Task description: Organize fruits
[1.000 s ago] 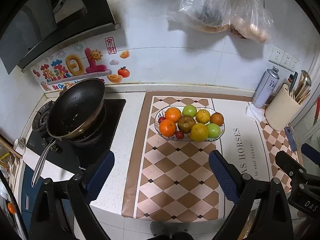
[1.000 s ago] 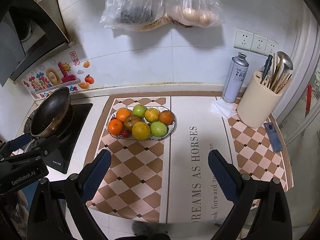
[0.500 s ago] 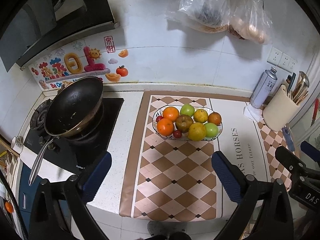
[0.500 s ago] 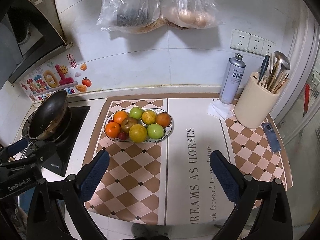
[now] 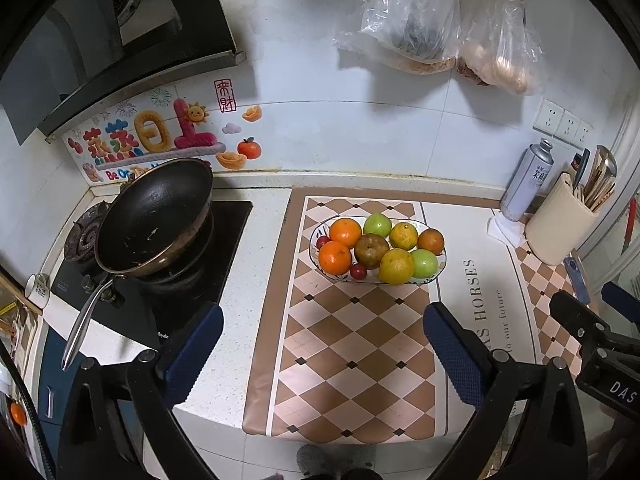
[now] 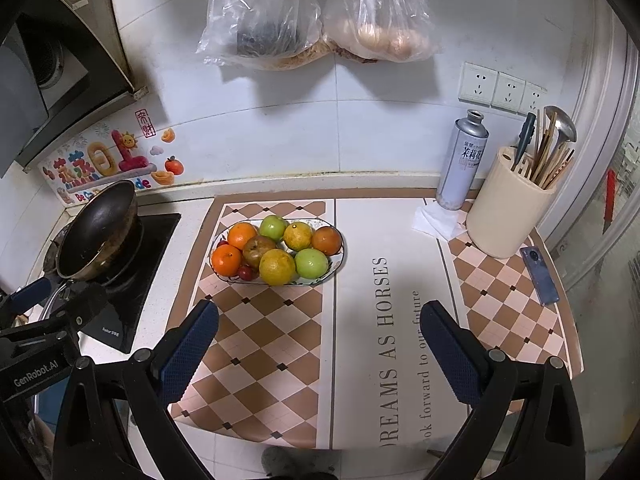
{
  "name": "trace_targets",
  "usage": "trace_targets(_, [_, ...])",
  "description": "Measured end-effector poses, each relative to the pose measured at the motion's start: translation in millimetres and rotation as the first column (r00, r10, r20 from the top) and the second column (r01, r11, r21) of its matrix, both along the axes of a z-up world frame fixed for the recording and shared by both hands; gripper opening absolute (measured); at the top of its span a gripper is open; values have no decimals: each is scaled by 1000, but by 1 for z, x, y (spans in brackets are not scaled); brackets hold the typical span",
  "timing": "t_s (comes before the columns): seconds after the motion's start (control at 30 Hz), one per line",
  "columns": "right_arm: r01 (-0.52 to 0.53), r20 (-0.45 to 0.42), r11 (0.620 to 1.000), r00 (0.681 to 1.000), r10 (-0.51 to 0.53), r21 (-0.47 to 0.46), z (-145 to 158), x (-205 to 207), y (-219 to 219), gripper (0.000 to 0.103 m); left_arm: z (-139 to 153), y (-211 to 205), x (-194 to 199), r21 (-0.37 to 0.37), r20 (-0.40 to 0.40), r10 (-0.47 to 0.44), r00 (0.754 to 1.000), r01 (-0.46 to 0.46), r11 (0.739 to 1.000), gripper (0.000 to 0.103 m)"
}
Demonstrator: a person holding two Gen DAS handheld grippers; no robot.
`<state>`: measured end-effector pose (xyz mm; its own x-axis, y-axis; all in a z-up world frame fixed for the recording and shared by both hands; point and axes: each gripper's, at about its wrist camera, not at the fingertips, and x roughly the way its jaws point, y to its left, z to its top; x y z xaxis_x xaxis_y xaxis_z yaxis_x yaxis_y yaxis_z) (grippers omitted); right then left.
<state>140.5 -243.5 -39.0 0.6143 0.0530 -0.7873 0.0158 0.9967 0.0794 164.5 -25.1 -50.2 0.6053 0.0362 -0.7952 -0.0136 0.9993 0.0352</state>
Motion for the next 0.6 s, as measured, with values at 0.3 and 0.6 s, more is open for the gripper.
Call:
trace_targets(0.3, [-4, -2, 1000, 1000, 4, 5, 3, 0, 2, 103, 0, 2, -1, 3, 1, 3, 1000, -3, 1000, 102])
trace_targets(0.6, [-4, 1, 1000, 1000, 4, 0, 4, -1, 1, 103, 0, 4, -1, 3, 1, 1, 1000, -1, 1000, 102])
